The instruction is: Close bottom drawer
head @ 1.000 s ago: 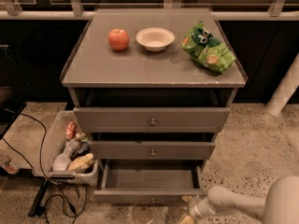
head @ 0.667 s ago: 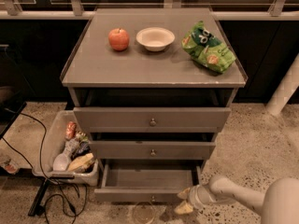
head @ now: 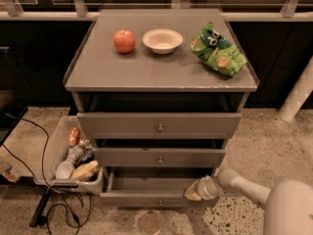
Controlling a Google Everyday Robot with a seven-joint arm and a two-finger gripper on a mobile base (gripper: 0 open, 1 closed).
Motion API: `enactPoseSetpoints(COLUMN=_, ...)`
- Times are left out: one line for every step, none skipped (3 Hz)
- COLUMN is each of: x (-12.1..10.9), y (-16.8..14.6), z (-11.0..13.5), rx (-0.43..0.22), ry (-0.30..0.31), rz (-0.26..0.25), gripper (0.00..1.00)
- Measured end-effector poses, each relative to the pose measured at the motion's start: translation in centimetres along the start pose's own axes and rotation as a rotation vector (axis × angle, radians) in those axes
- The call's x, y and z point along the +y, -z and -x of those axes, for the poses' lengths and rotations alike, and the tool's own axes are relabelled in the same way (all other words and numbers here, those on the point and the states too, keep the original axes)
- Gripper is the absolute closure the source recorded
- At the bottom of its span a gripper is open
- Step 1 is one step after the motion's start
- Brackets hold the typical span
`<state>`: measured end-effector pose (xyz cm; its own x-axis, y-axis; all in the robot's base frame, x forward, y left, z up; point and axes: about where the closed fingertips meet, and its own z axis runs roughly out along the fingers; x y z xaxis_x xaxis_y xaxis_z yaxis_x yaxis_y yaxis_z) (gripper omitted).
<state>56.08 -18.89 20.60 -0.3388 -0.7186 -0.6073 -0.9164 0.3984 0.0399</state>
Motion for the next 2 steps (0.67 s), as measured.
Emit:
enactPoseSetpoints(x=-0.87, y=0.08, z=0.16, rx=0.001, ry=0.000, rz=-0.017, gripper=0.90)
enactPoseSetpoints(x=-0.87, y=0.08, z=0.16, rx=0.001, ry=0.000, rz=-0.017, gripper=0.67)
